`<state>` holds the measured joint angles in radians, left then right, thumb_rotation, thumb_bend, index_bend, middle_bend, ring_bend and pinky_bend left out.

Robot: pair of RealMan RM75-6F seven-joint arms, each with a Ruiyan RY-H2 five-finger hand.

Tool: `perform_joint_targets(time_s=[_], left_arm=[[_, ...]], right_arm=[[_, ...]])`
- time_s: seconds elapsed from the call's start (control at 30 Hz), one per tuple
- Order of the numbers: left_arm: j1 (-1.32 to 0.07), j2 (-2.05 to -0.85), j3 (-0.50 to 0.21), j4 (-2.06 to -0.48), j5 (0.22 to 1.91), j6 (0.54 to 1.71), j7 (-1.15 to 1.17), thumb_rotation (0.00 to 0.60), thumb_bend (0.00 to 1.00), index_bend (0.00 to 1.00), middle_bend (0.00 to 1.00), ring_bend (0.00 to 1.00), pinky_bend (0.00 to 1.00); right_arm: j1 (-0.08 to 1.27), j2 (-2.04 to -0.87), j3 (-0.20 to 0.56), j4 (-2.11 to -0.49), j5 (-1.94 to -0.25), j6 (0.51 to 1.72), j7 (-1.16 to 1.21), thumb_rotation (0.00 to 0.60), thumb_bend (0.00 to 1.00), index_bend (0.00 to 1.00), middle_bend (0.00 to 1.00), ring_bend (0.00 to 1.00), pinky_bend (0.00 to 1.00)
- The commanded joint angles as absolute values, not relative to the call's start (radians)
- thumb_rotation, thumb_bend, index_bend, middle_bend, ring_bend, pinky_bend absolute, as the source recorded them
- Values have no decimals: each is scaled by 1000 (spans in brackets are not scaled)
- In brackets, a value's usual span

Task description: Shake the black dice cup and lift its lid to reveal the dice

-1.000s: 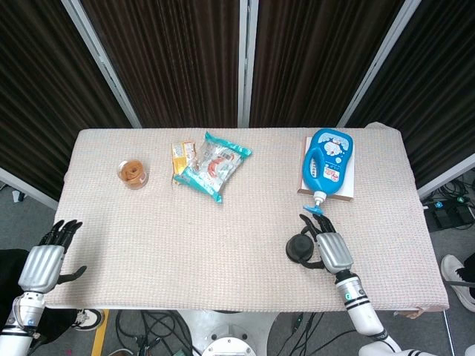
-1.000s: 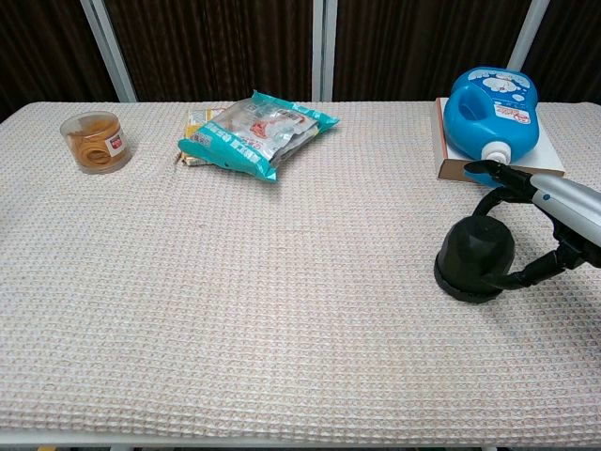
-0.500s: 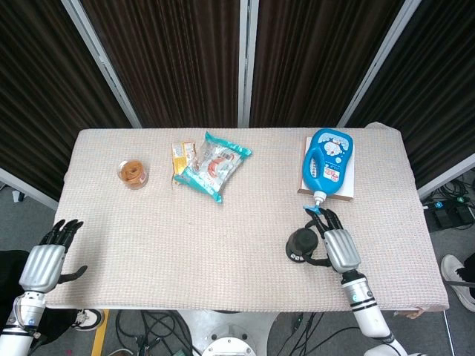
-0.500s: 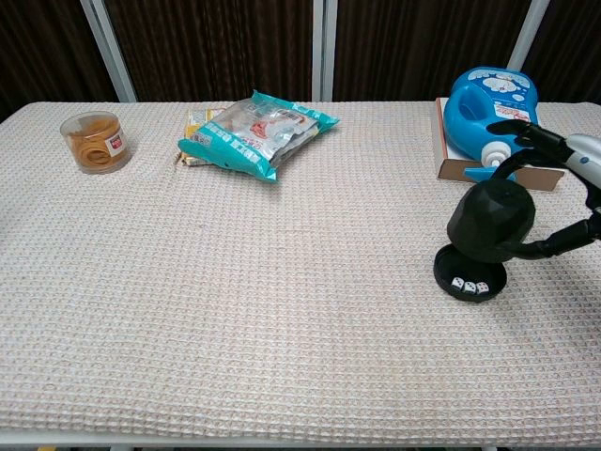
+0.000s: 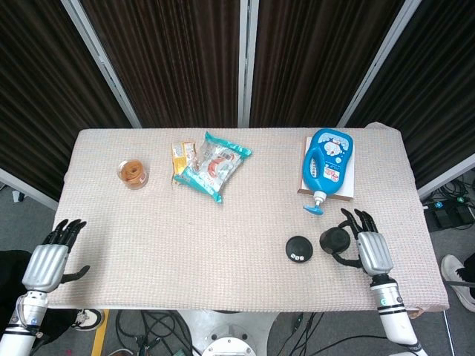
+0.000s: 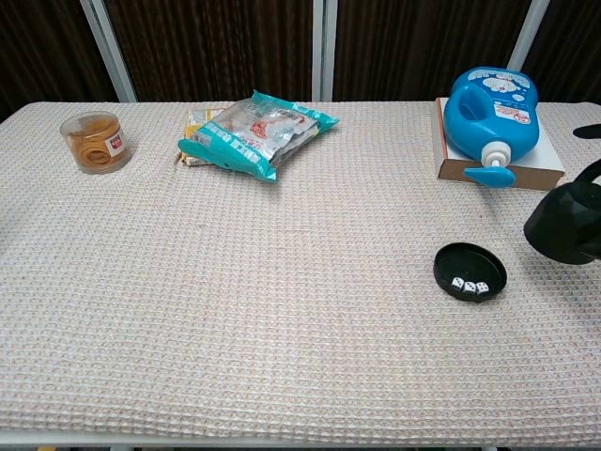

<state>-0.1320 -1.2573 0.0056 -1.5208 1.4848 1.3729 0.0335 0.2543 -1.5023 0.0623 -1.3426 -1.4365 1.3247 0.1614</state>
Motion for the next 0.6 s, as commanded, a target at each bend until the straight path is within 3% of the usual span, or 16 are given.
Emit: perform_joint_targets(time_s=[0.03, 0.13, 0.27, 0.37, 0.6], left_arm=[[-133, -1257, 6, -1524, 1485, 1372, 39, 600, 175, 92, 73, 0, 192], [-132, -1254, 5, -1529, 1483, 1373, 45, 600, 175, 92, 74, 0, 192], [-133, -1252, 4, -1532, 1481, 1373, 49, 600, 174, 92, 74, 0, 192], [-133, -1252, 4, -1533, 1481, 1373, 49, 600, 175, 92, 74, 0, 192], [-134, -1246, -1, -1541, 1482, 1379, 52, 600, 175, 92, 73, 0, 192]], right_arm=[[256, -1506, 58, -1305, -1436, 1304, 176, 600, 123, 68, 417, 38, 0], [268, -1499, 44, -1287, -1450, 1270, 194, 600, 54, 8, 251, 2, 0], [278, -1485, 35, -1285, -1471, 1257, 212, 600, 0, 0, 66, 0, 0], [277, -1473, 38, -1294, -1483, 1272, 209, 600, 0, 0, 9, 0, 0], [257, -1420, 61, -1364, -1542, 1392, 244, 600, 0, 0, 0, 0, 0]])
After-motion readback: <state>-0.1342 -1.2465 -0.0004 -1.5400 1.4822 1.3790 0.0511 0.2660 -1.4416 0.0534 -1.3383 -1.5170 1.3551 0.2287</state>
